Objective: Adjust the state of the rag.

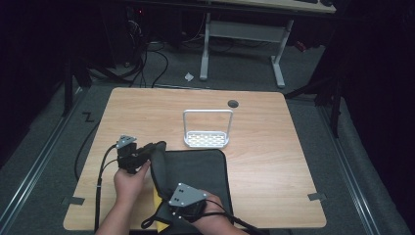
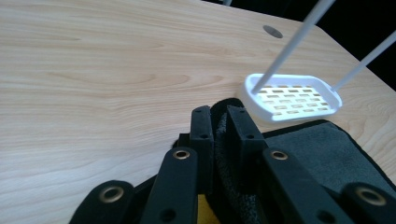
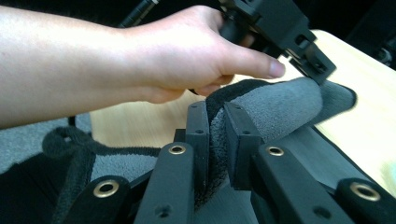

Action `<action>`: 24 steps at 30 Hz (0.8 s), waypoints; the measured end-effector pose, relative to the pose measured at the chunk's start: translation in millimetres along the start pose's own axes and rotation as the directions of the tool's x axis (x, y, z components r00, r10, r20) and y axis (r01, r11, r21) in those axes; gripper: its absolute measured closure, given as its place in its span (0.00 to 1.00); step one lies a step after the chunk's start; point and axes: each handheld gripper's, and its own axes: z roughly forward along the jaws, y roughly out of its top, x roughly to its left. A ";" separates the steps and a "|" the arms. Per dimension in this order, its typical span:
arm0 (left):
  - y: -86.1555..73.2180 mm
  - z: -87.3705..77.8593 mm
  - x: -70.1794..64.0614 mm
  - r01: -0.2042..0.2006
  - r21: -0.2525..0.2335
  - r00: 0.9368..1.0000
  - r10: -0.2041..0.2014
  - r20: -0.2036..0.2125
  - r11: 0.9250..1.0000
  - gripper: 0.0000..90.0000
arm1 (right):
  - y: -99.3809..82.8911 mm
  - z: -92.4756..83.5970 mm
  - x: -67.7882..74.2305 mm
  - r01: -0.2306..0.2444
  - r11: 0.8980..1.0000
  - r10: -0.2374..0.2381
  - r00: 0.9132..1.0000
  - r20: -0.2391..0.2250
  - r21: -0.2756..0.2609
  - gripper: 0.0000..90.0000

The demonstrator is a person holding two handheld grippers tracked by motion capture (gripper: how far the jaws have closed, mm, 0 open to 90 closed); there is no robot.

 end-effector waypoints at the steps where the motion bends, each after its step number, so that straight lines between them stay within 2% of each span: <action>1: 0.0 0.0 0.0 0.000 0.000 1.000 0.000 0.000 1.000 0.91 | 0.0 0.0 0.0 0.000 1.000 0.000 1.000 0.000 0.000 0.91; 2: -0.4 6.0 -9.9 -0.013 0.006 1.000 0.013 0.005 1.000 0.91 | -8.9 -10.0 -5.7 -0.014 1.000 0.014 1.000 0.016 0.003 0.91; 4: -0.4 8.9 -14.9 -0.019 0.008 1.000 0.019 0.008 1.000 0.91 | -11.6 -12.8 -7.3 -0.016 1.000 0.016 1.000 0.021 0.003 0.91; 7: 0.7 19.4 -34.9 -0.039 0.006 0.999 0.039 0.026 0.999 0.92 | -26.1 -29.3 -14.9 -0.034 0.999 0.034 0.998 0.052 0.005 0.91; 8: 0.7 19.4 -34.9 -0.039 0.006 0.999 0.039 0.026 0.999 0.93 | -29.7 -33.5 -17.1 -0.036 0.999 0.036 0.998 0.060 0.006 0.91; 10: 1.3 28.3 -49.0 -0.060 0.011 0.997 0.059 0.040 0.998 0.98 | -35.7 -42.0 -21.5 -0.053 0.999 0.052 0.996 0.075 0.010 0.91; 14: -1.2 43.9 -63.2 -0.084 0.044 0.995 0.081 0.061 0.995 0.99 | -47.3 -53.8 -29.1 -0.074 0.997 0.071 0.993 0.097 0.025 0.91; 16: -2.2 48.9 -66.0 -0.074 0.055 0.995 0.070 0.074 0.996 0.99 | -53.4 -55.8 -31.7 -0.090 0.995 0.085 0.991 0.106 0.039 0.91; 19: -2.3 51.9 -71.1 -0.085 0.068 0.993 0.079 0.089 0.994 0.95 | -57.7 -56.8 -33.2 -0.098 0.994 0.093 0.990 0.108 0.047 0.91; 20: -1.2 53.0 -76.9 -0.087 0.074 0.990 0.078 0.116 0.993 0.92 | -59.0 -56.4 -33.5 -0.098 0.994 0.093 0.990 0.108 0.046 0.91; 21: -1.2 53.0 -76.9 -0.087 0.074 0.990 0.078 0.116 0.993 0.87 | -59.0 -56.4 -33.5 -0.098 0.994 0.093 0.990 0.108 0.046 0.91; 22: 0.2 54.1 -79.5 -0.082 0.084 0.987 0.069 0.144 0.993 0.87 | -59.0 -55.8 -33.2 -0.094 0.994 0.088 0.990 0.107 0.048 0.91; 23: 2.5 56.4 -86.9 -0.098 0.092 0.985 0.084 0.150 0.991 0.72 | -58.8 -54.0 -32.0 -0.094 0.994 0.089 0.991 0.104 0.050 0.91; 24: 3.6 57.5 -89.7 -0.101 0.089 0.984 0.085 0.159 0.991 0.68 | -59.0 -53.2 -31.1 -0.092 0.994 0.086 0.991 0.103 0.056 0.91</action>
